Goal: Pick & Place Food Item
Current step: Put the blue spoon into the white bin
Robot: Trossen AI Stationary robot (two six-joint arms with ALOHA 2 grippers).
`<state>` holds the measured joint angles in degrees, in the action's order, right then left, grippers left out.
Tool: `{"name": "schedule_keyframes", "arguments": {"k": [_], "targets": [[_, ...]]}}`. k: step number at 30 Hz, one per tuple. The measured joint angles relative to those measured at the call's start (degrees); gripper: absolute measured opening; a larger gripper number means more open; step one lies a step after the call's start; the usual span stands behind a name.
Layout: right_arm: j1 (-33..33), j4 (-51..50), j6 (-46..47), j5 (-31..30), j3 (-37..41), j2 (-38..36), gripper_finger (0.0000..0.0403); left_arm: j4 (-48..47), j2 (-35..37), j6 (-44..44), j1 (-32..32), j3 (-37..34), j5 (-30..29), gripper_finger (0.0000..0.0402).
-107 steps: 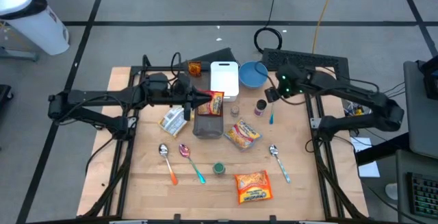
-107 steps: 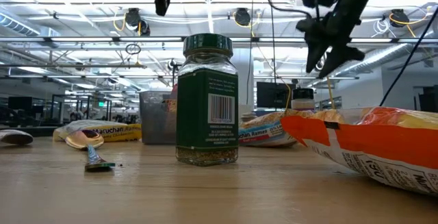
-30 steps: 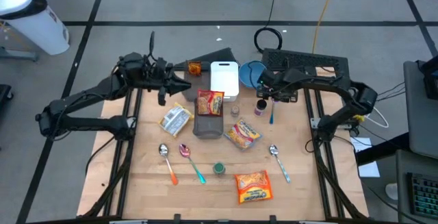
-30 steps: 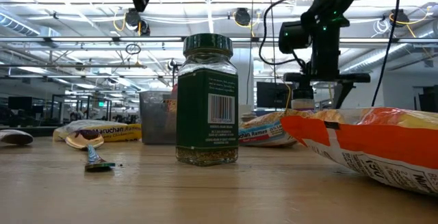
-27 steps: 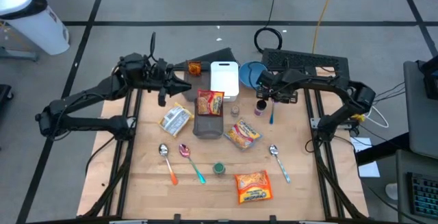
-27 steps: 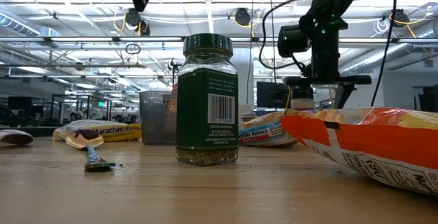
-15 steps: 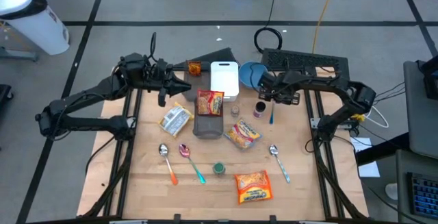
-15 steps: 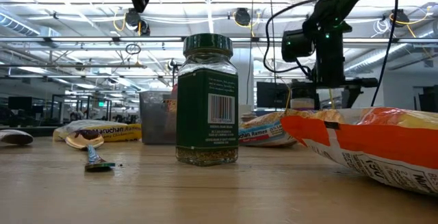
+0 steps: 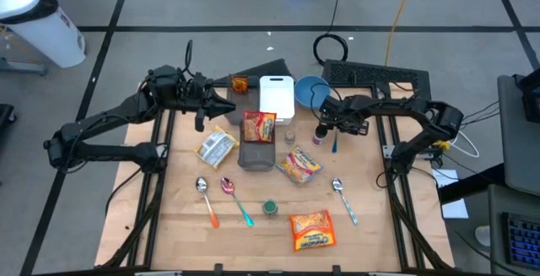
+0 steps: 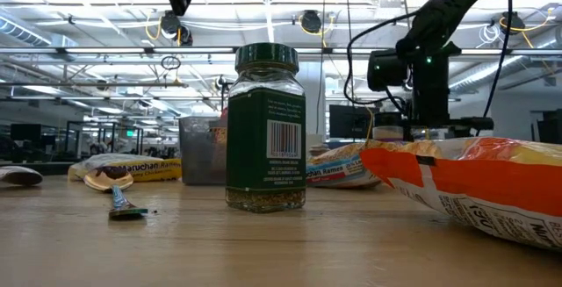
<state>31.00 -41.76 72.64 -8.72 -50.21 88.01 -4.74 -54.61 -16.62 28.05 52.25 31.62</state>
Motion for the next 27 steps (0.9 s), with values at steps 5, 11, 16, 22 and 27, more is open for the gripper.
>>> {"name": "schedule_keyframes", "arguments": {"k": [5, 11, 16, 22, 27], "targets": [[0.0, 1.0, 0.2, 1.0, 1.6, 0.0, 0.0249, 0.0, 0.0, 0.0, 0.0, 0.0, -0.1, 0.0058], [0.0, 4.5, 1.1, 1.5, 3.5, -0.1, 0.0249, 0.2, 0.0, 0.0, 0.0, 0.0, -0.2, 0.0058], [0.0, 4.5, 1.0, 1.5, 3.8, -0.2, 0.0239, 0.2, 0.0, 0.0, 0.0, 0.0, -0.2, 0.0058], [0.0, 4.3, 0.4, 1.5, 3.9, -0.1, 0.0189, 0.2, 0.0, 0.0, 0.0, 0.0, -0.2, 0.0058], [0.0, 4.2, 0.2, 1.5, 4.0, -0.1, 0.0142, 0.2, 0.0, -0.1, 0.0, 0.0, -0.7, 0.0058]]}}
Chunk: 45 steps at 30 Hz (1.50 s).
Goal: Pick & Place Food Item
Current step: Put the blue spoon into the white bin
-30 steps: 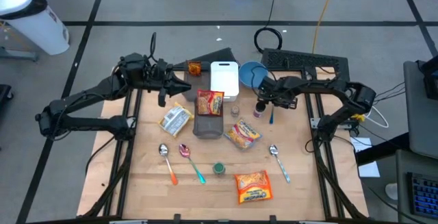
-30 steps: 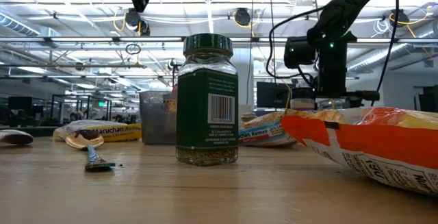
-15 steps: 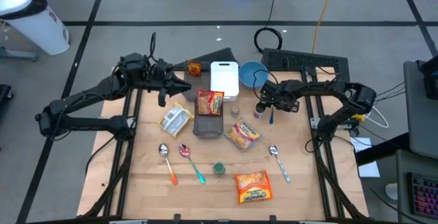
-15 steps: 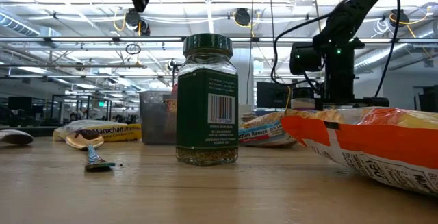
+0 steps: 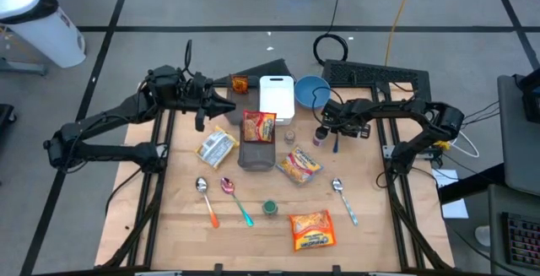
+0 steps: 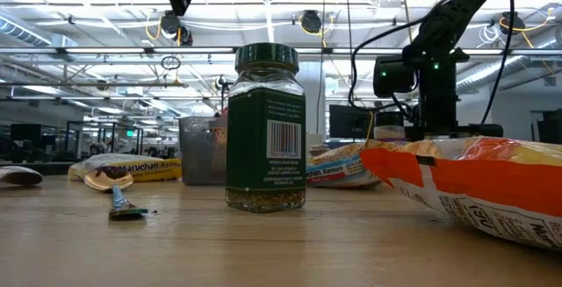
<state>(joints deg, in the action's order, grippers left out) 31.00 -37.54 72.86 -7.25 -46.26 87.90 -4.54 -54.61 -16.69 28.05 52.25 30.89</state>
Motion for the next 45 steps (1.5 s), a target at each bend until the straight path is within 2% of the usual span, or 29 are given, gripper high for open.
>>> {"name": "schedule_keyframes", "arguments": {"k": [19, 35, 41, 45], "targets": [[0.0, 0.2, -1.5, -0.1, 0.0, 0.1, 0.0007, 0.0, 0.0, -0.3, 0.0, 0.0, 0.0, 0.0058], [0.0, 2.4, -3.7, -0.3, 0.2, -0.5, 0.0002, 0.0, 0.0, -0.2, 0.0, 0.0, 0.0, 0.0058], [0.0, 4.1, -5.0, -0.3, 0.2, -3.3, 0.0001, 0.0, 0.0, 0.1, 0.0, 0.0, 0.0, 0.0058], [0.0, 3.8, -5.2, -2.4, 0.2, -6.3, 0.0001, 0.0, 0.0, 0.1, 0.0, 0.0, 0.0, 0.0058]]}}
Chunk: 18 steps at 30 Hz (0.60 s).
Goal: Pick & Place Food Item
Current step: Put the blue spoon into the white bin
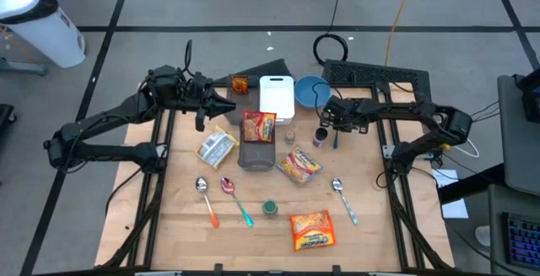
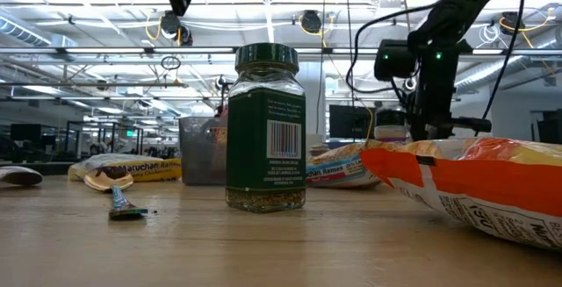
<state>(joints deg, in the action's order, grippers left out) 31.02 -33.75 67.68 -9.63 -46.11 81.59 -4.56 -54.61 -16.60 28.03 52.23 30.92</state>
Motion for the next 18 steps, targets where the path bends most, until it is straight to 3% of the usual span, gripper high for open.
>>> {"name": "schedule_keyframes", "arguments": {"k": [12, 18], "targets": [[-0.5, 3.5, -2.8, -2.4, 0.0, -13.4, 0.0000, 0.0, 0.0, 1.4, 0.0, 0.0, -0.2, 0.0058], [-3.4, 13.0, -3.7, -2.6, -0.1, -19.7, 0.0000, 0.0, 0.0, 1.1, 0.0, 0.0, -3.0, 0.0058]]}}
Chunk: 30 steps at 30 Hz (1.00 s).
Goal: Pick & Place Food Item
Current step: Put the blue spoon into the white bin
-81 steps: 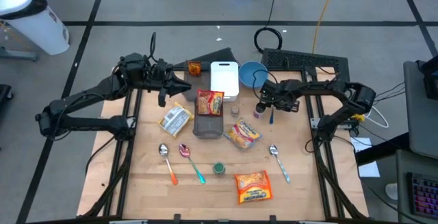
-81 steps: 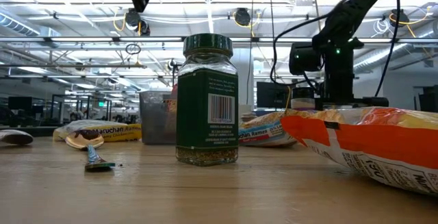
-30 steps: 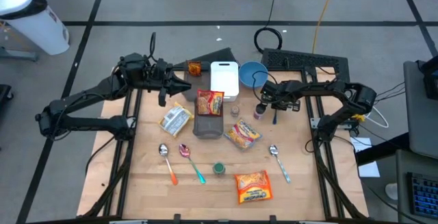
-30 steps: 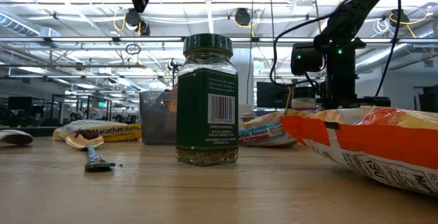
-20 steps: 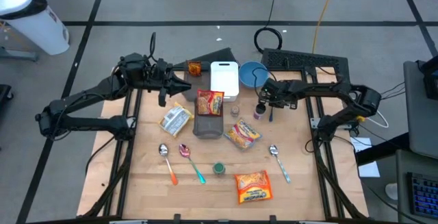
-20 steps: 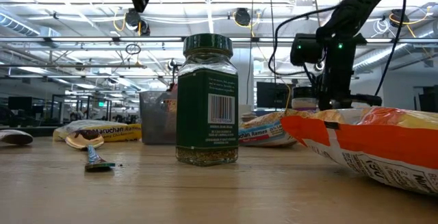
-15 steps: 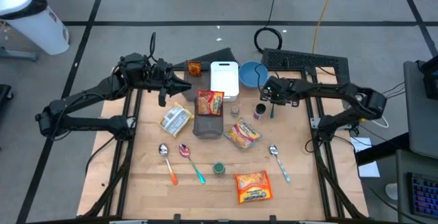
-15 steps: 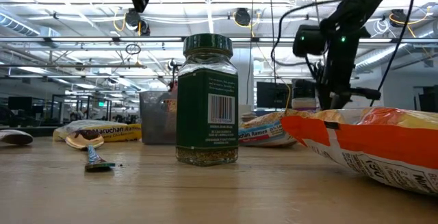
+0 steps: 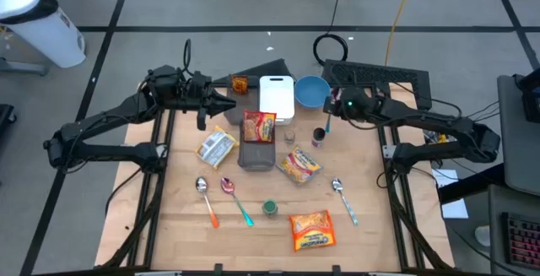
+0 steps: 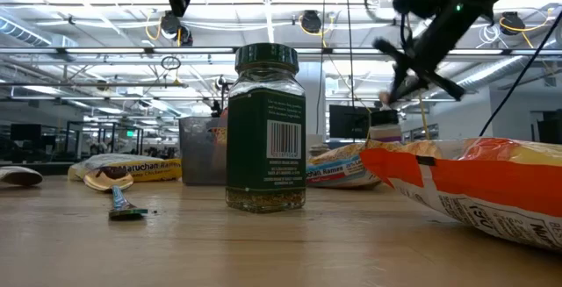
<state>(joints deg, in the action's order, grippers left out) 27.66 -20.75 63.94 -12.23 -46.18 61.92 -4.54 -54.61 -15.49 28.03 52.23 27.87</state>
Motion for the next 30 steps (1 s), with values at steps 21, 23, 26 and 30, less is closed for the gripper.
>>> {"name": "schedule_keyframes", "arguments": {"k": [21, 23, 26, 30], "targets": [[-3.3, 31.3, -29.4, 12.7, -8.8, -1.4, 0.0000, 27.9, -19.7, -23.3, -3.1, 1.7, 3.6, 0.0163], [-3.4, 31.2, -30.2, 14.8, -9.7, -1.3, 0.0000, 28.7, -22.8, -24.7, -3.8, 3.9, 3.6, 0.0184], [-3.4, 32.0, -30.3, 17.2, -10.7, -1.3, 0.0000, 28.2, -27.2, -24.8, -4.9, 9.0, 3.8, 0.0206], [-3.3, 34.4, -30.7, 20.0, -10.8, -1.3, 0.0000, 26.9, -32.6, -22.9, -6.5, 16.4, 4.2, 0.0219]]}}
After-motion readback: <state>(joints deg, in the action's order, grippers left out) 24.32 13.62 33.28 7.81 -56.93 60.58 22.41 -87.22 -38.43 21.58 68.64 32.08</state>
